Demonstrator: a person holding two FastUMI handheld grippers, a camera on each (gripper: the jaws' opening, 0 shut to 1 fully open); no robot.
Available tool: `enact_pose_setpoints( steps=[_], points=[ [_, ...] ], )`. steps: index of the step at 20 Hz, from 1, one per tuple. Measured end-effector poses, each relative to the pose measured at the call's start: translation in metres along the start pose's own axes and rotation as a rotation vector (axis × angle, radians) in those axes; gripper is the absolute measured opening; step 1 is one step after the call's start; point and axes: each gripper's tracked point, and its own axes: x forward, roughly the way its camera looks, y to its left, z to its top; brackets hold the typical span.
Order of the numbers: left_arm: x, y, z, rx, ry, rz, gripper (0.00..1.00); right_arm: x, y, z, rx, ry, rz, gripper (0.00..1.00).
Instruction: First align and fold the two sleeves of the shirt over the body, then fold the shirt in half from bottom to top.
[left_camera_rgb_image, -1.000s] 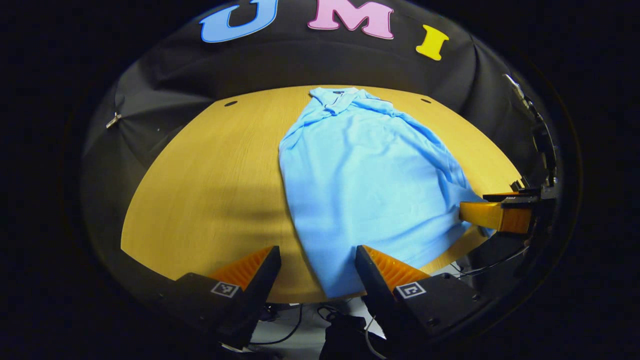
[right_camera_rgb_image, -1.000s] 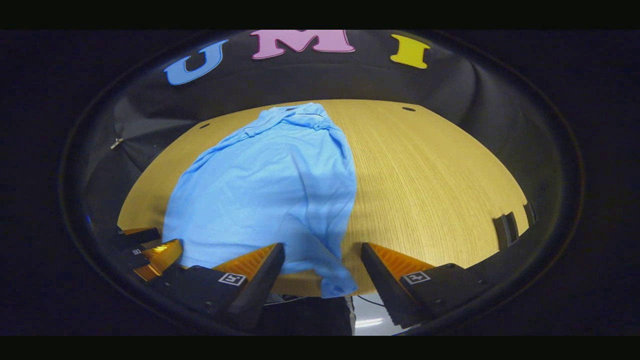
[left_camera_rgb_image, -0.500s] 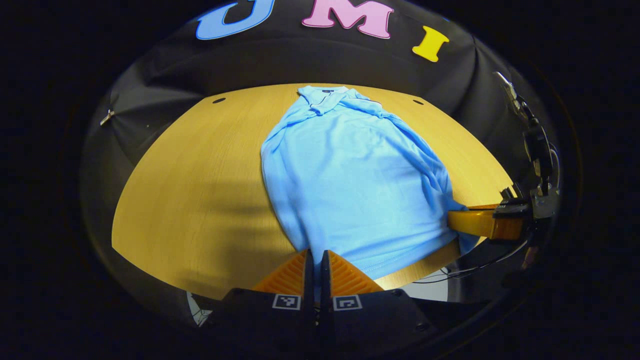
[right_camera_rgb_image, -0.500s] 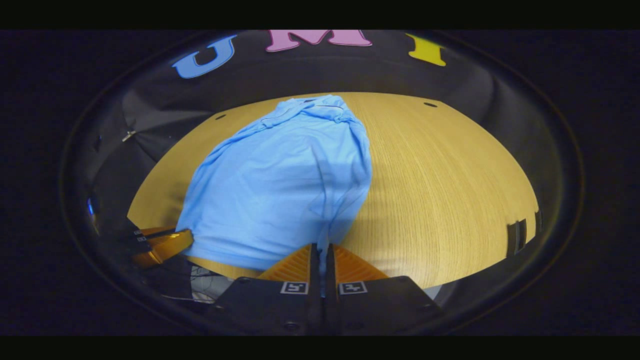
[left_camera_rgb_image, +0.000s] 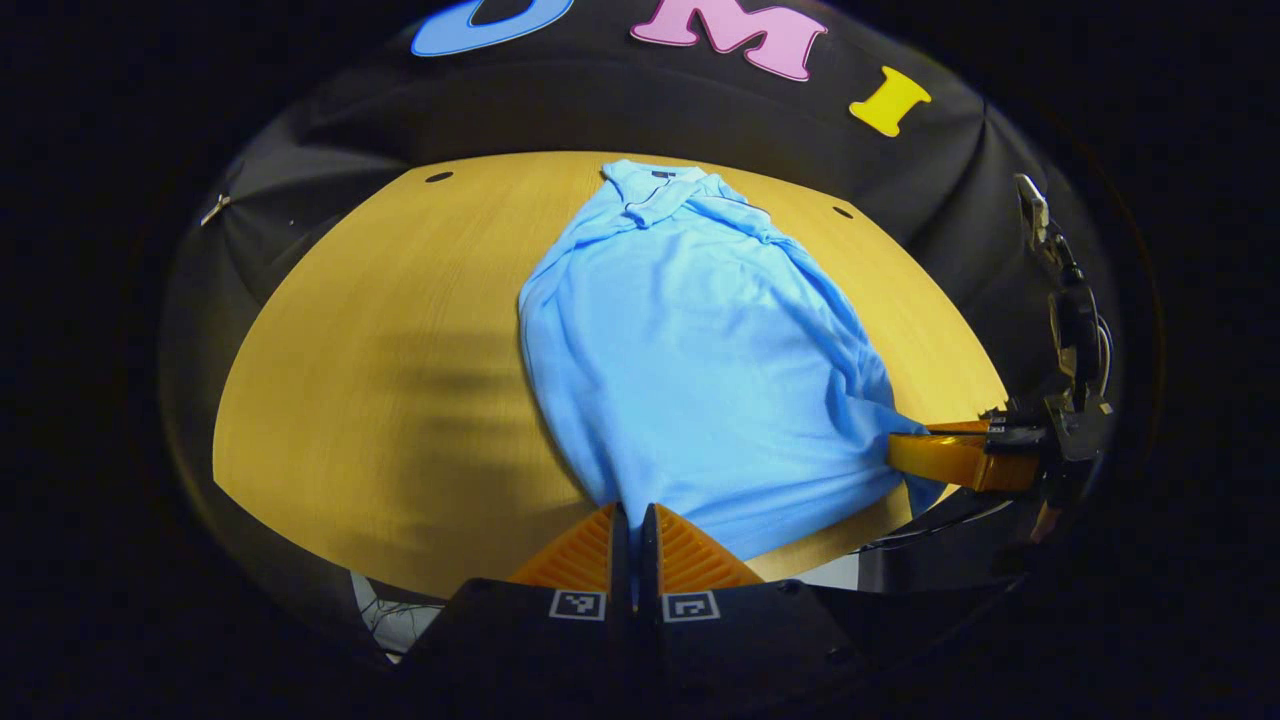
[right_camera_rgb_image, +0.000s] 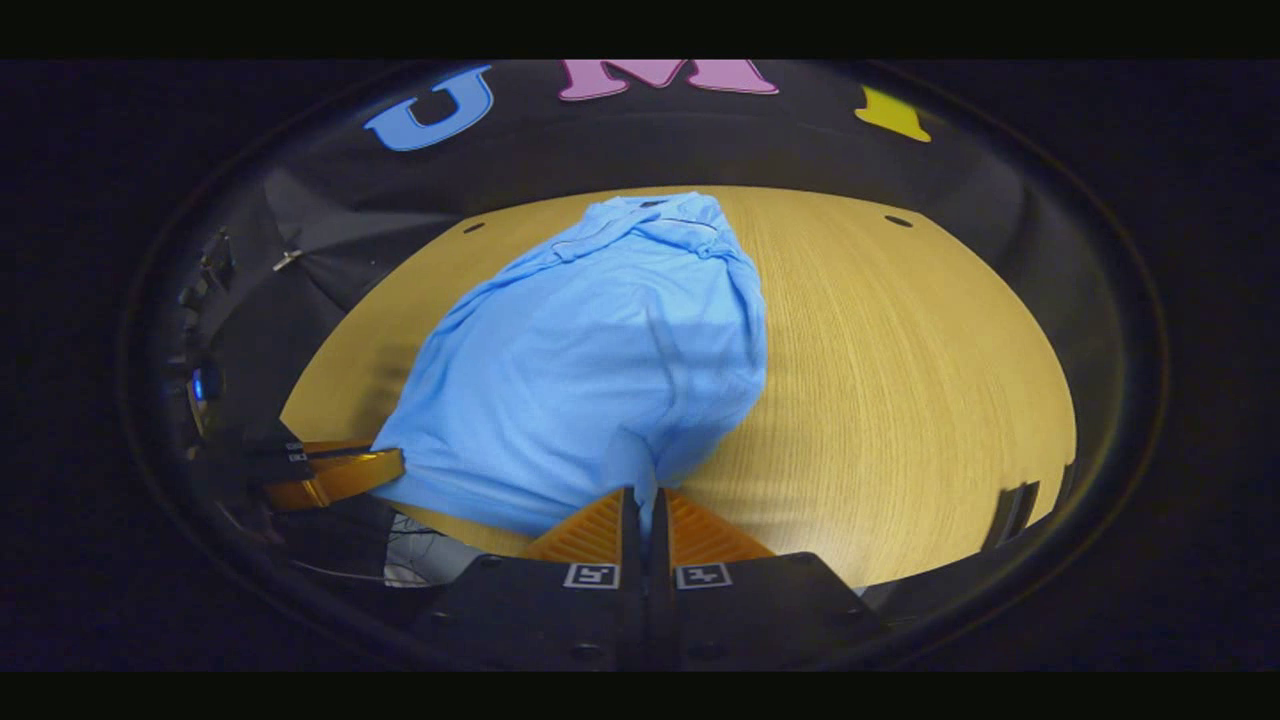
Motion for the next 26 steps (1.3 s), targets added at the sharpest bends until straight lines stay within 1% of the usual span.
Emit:
enact_pose_setpoints(
  steps=[1, 3, 6, 7, 8, 10, 16, 21, 22, 24, 25, 26],
  points=[
    [-0.004, 0.0, 0.008, -0.006, -0.002, 0.0, 0.06, -0.003, -0.001, 0.011, 0.002, -0.012, 0.006, 0.06],
    [-0.009, 0.0, 0.029, -0.022, -0.014, 0.004, 0.06, -0.008, -0.002, 0.034, 0.017, -0.03, 0.022, 0.05],
    [-0.019, 0.0, 0.07, -0.04, -0.055, 0.014, 0.06, -0.013, -0.001, 0.077, 0.03, -0.067, 0.049, 0.0],
    [-0.021, 0.001, 0.088, -0.029, -0.081, 0.025, 0.06, -0.012, -0.001, 0.089, 0.027, -0.077, 0.055, 0.11],
    [-0.021, 0.003, 0.104, -0.01, -0.107, 0.037, 0.06, -0.011, -0.001, 0.103, 0.02, -0.086, 0.065, 0.05],
    [-0.022, 0.002, 0.139, 0.018, -0.146, 0.054, 0.06, -0.009, -0.002, 0.13, 0.012, -0.107, 0.077, 0.05],
    [-0.026, -0.003, 0.239, 0.054, -0.259, 0.057, 0.06, -0.008, -0.013, 0.236, -0.026, -0.219, 0.098, 0.05],
    [-0.006, 0.006, 0.324, 0.05, -0.327, 0.076, 0.06, 0.007, -0.017, 0.31, -0.08, -0.289, 0.116, 0.06],
    [-0.001, 0.008, 0.34, 0.051, -0.338, 0.083, 0.06, 0.014, -0.019, 0.325, -0.088, -0.299, 0.118, 0.0],
    [0.015, 0.011, 0.373, 0.048, -0.362, 0.088, 0.06, 0.029, -0.022, 0.354, -0.102, -0.323, 0.118, 0.0],
    [0.024, 0.014, 0.387, 0.046, -0.365, 0.092, 0.06, 0.038, -0.025, 0.369, -0.107, -0.338, 0.115, 0.06],
    [0.034, 0.017, 0.398, 0.039, -0.367, 0.09, 0.06, 0.048, -0.028, 0.382, -0.109, -0.349, 0.111, 0.03]
  ],
)
